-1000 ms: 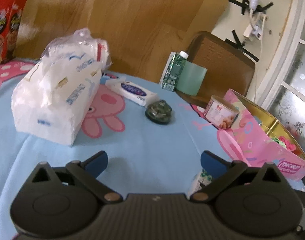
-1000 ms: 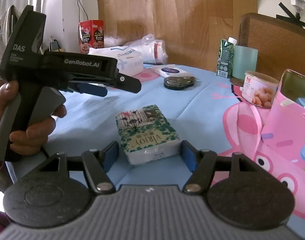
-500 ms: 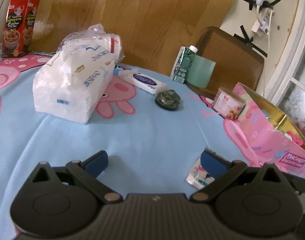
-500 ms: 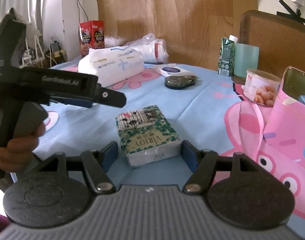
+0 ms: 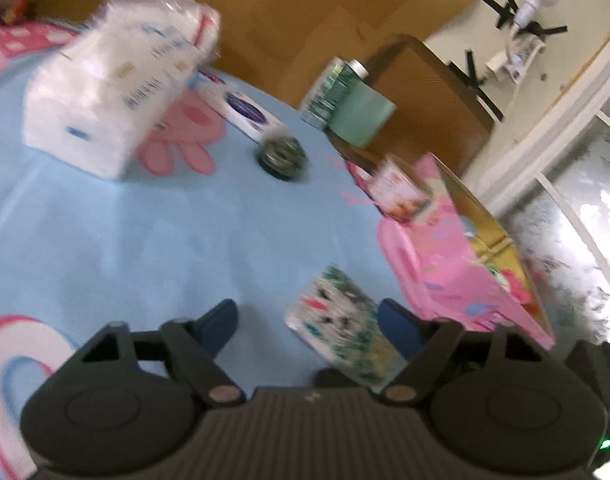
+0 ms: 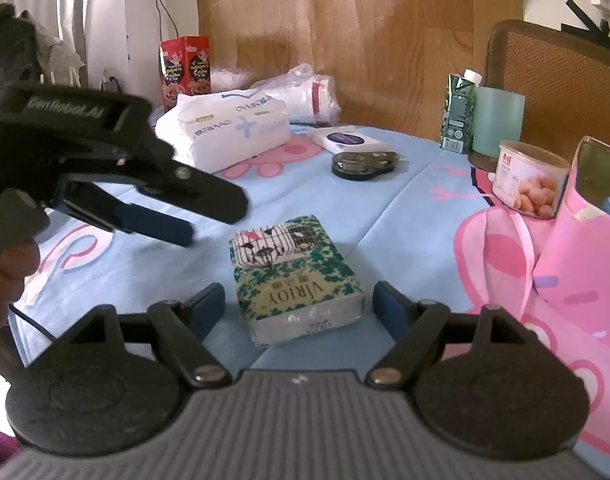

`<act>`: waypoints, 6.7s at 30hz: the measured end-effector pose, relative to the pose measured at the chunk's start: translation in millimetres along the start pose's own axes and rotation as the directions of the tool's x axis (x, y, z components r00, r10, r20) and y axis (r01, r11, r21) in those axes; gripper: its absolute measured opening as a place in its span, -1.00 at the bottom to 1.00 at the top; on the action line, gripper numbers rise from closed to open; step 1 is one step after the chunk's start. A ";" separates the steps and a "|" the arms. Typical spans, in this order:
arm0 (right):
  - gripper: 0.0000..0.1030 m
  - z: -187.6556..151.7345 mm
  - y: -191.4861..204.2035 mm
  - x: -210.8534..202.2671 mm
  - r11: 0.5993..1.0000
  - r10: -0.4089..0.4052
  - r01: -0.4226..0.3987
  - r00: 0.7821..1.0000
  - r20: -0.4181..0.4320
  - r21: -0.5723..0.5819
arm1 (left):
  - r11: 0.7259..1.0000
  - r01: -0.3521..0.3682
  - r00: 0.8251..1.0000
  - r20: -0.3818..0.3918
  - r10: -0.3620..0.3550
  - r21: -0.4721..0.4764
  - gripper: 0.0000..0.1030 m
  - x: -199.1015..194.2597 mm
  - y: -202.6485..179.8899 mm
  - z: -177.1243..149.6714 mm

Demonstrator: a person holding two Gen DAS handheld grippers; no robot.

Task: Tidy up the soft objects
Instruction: 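Carry the tissue pack into the pink tin and open the right gripper, then move the right tool to the green tape roller, then close the right gripper on the tape roller and lift it, then carry the tape roller into the pink tin and open the right gripper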

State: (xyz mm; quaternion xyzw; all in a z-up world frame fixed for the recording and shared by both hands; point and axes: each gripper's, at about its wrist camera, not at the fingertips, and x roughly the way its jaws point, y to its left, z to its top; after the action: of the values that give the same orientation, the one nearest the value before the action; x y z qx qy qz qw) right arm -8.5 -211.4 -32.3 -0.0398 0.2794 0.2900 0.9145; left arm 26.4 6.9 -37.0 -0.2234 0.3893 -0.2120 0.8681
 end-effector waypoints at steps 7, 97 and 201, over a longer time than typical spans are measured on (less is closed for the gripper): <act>0.06 -3.9 -3.7 -11.9 1.000 -0.017 0.017 0.998 0.061 0.003 | 0.994 -0.047 0.997 -0.055 0.053 0.103 -0.10 25.8 -37.4 -4.6; 0.31 48.3 -26.4 38.2 0.978 -0.198 0.191 0.977 0.084 0.090 | 0.975 -0.139 0.957 0.276 0.088 0.171 0.84 -5.9 37.5 25.0; 0.20 -29.5 -146.1 -102.4 0.794 -0.583 0.446 0.752 0.308 0.413 | 0.829 0.077 0.994 0.027 -0.110 0.554 0.43 101.3 -203.5 7.9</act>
State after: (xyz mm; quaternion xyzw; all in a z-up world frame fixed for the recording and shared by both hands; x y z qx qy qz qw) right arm -11.3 -391.5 -15.4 0.0931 0.0959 -0.0233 0.9907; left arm 54.4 -211.2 21.4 0.0115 0.2752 -0.3509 0.8950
